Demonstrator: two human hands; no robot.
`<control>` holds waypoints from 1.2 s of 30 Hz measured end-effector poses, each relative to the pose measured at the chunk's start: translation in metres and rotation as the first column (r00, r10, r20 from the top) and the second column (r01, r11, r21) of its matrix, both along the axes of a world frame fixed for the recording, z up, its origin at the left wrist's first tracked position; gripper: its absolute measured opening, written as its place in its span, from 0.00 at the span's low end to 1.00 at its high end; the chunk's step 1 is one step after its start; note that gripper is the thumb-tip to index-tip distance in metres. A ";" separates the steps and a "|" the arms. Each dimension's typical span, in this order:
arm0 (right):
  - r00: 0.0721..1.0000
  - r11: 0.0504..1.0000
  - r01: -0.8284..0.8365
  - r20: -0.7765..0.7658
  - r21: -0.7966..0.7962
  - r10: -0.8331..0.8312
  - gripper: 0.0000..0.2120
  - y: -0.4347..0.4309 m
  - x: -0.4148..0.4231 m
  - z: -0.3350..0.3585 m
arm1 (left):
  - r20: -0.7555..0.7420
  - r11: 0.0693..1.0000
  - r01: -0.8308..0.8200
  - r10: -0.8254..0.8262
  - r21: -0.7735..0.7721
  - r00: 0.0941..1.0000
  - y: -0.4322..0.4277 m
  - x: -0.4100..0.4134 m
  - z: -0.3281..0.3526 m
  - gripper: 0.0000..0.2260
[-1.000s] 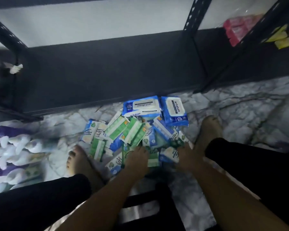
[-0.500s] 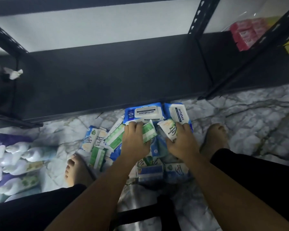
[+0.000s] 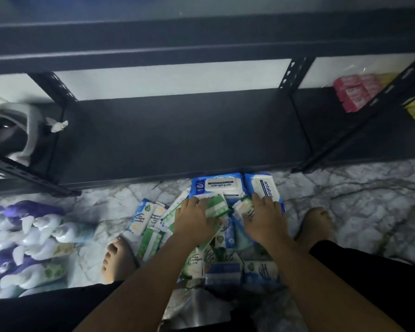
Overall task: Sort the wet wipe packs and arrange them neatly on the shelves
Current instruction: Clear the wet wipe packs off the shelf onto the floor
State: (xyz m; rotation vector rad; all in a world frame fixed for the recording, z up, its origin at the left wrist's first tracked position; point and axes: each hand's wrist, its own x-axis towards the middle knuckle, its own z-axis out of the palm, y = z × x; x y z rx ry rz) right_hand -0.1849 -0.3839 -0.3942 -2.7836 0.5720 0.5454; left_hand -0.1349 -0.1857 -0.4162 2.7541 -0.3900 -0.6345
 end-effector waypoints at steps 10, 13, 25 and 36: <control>0.870 0.965 -0.242 0.462 0.097 0.172 0.22 0.058 0.045 0.140 | 0.232 0.993 0.093 -0.074 -0.070 0.970 0.058 0.028 0.145 0.26; 0.761 0.933 -0.352 0.602 0.074 0.240 0.20 0.084 0.064 0.197 | 0.368 0.992 0.082 -0.042 -0.092 0.929 0.088 0.036 0.202 0.23; 0.472 0.849 -0.528 0.823 -0.024 0.317 0.15 0.162 0.181 0.359 | 0.682 0.975 0.031 0.131 -0.220 0.720 0.195 0.103 0.365 0.15; 0.606 0.773 -0.561 0.488 -0.297 0.628 0.39 0.184 0.283 0.361 | 0.514 0.950 -0.185 0.292 -0.250 0.806 0.242 0.247 0.417 0.21</control>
